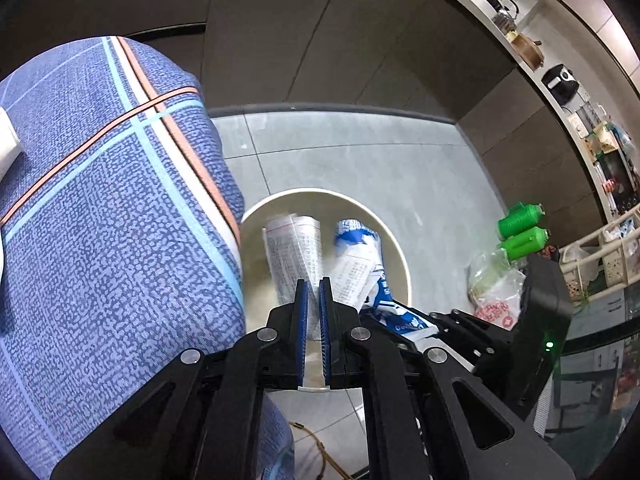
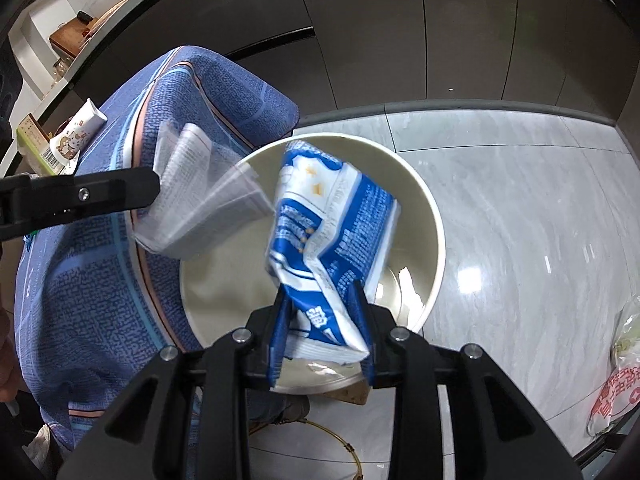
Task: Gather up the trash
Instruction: 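Carry wrapper and receipt to the white bin and open both tools to drop them, then grasp the dark wrapper with the right tool while the left tool grasps the clear plastic bag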
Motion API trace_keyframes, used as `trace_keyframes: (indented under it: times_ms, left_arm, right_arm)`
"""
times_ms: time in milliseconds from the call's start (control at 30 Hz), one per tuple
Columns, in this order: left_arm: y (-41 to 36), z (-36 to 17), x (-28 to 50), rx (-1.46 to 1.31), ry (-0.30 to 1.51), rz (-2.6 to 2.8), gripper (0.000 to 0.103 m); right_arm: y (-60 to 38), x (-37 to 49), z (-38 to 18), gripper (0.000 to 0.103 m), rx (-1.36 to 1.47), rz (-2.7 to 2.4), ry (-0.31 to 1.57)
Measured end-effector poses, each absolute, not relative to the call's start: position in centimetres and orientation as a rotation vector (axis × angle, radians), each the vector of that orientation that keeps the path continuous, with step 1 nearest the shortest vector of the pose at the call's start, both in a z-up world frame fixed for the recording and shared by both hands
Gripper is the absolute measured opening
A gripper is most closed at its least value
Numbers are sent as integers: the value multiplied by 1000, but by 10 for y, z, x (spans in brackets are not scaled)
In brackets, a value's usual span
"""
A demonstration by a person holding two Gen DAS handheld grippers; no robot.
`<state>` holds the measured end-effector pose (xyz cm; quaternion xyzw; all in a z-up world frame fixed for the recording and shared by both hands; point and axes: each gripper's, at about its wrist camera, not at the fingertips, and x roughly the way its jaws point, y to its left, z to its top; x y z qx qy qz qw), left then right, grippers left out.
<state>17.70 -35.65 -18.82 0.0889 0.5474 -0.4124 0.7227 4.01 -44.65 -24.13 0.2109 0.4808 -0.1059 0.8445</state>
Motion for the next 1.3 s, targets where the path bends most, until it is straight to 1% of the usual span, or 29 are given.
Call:
trace_keyframes:
  times_ms: [133, 167, 200, 267, 300, 333, 367, 400, 433, 467, 500, 567, 633, 667, 1000, 1300]
  left_arm:
    - [-355, -192, 181, 180, 1213, -898, 9]
    - [-352, -192, 183, 175, 1210, -896, 12]
    - [-346, -190, 186, 172, 1206, -895, 16]
    - [-345, -184, 186, 151, 1195, -910, 22]
    - [-343, -182, 184, 146, 1189, -914, 29]
    - [-341, -177, 183, 141, 1172, -918, 34]
    - [-335, -173, 183, 142, 1153, -916, 47]
    - [-332, -167, 180, 142, 1120, -914, 54]
    - [-331, -162, 177, 143, 1098, -917, 59]
    - [-329, -157, 175, 148, 1076, -906, 72]
    - [-327, -150, 173, 147, 1048, -893, 81]
    - [-318, -139, 170, 130, 998, -884, 86]
    - [-314, -129, 165, 110, 975, -875, 93]
    - [-308, -126, 165, 97, 964, -865, 94]
    - [-248, -98, 154, 11, 923, -739, 95]
    - [-156, -73, 138, -56, 864, -556, 95]
  right_arm:
    - [-448, 40, -242, 33, 454, -223, 1008]
    - [-449, 40, -241, 37, 456, -223, 1005]
    - [-449, 39, -240, 39, 457, -220, 999]
    - [-448, 37, -236, 48, 449, -217, 984]
    - [-448, 36, -234, 50, 443, -214, 977]
    - [-448, 35, -232, 55, 438, -211, 971]
    - [-447, 34, -229, 60, 427, -204, 961]
    - [-446, 33, -225, 64, 412, -193, 949]
    - [-445, 32, -223, 73, 398, -184, 941]
    - [-443, 31, -219, 80, 374, -177, 930]
    - [-441, 30, -216, 82, 359, -172, 922]
    - [-439, 28, -210, 94, 340, -156, 908]
    - [-437, 25, -207, 100, 332, -147, 903]
    - [-435, 24, -204, 100, 321, -147, 899]
    - [-408, 28, -182, 100, 264, -121, 893]
    - [-365, 33, -141, 100, 202, -36, 828]
